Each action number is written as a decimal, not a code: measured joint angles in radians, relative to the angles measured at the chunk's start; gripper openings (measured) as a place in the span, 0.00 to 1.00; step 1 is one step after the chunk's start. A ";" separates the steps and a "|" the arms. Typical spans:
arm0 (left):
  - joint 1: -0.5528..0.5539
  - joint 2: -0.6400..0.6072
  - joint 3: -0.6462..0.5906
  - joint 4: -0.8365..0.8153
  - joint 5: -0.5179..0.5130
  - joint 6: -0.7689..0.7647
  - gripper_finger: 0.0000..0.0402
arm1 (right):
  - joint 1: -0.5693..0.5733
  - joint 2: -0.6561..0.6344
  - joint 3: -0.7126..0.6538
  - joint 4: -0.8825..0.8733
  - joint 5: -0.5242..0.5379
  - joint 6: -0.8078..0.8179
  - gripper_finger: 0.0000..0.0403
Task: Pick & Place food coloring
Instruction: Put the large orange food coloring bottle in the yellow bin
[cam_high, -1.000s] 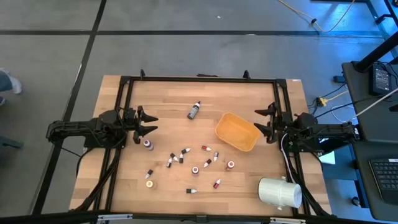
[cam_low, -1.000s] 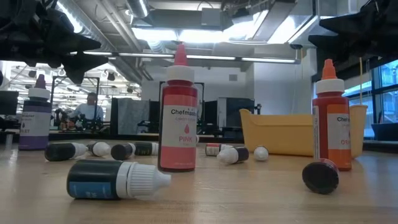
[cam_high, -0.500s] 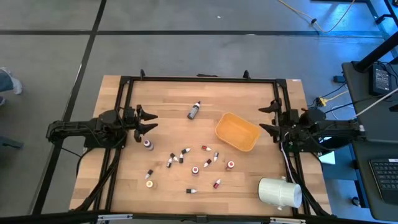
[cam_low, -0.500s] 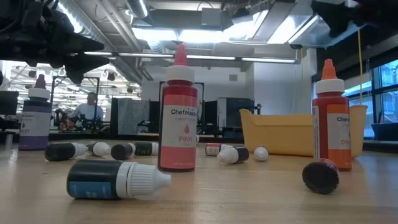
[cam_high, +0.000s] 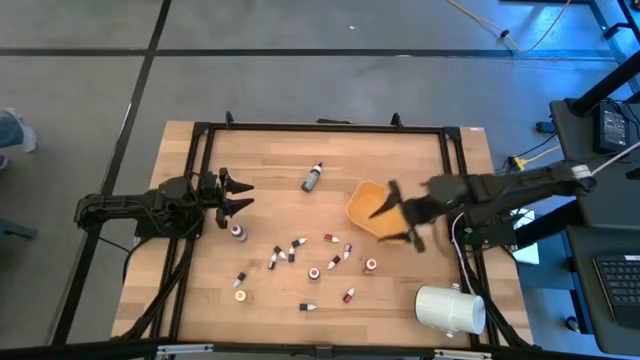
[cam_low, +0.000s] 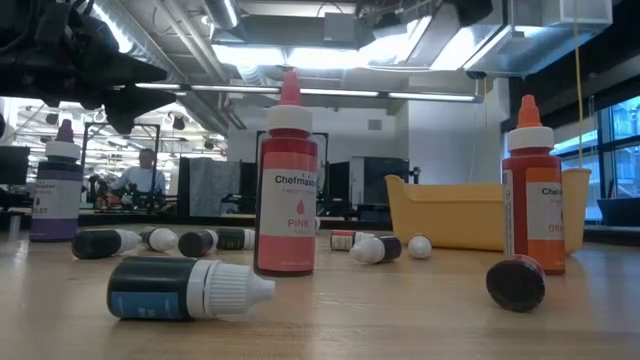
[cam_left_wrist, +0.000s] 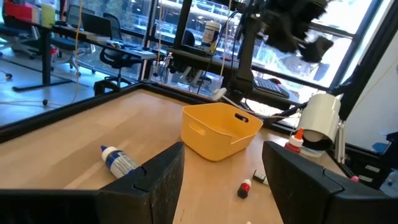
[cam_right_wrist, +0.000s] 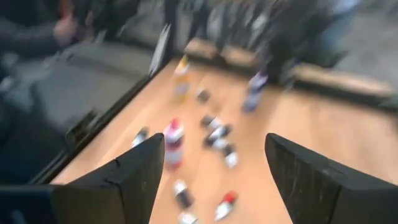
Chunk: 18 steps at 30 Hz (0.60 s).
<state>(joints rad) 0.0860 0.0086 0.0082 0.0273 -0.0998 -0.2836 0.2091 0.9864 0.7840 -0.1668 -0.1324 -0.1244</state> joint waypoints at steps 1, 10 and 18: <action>0.000 0.000 0.000 0.000 0.000 0.016 0.53 | 0.022 0.043 0.020 -0.010 0.005 0.023 0.69; 0.001 0.000 0.000 0.000 0.000 0.133 0.53 | 0.181 0.309 0.247 -0.324 0.114 0.268 0.69; 0.001 0.000 0.000 0.000 0.001 0.158 0.53 | 0.246 0.457 0.266 -0.407 0.192 0.380 0.69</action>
<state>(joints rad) 0.0868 0.0086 0.0082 0.0273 -0.0987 -0.1257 0.4549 1.4435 1.0496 -0.5735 0.0593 0.2560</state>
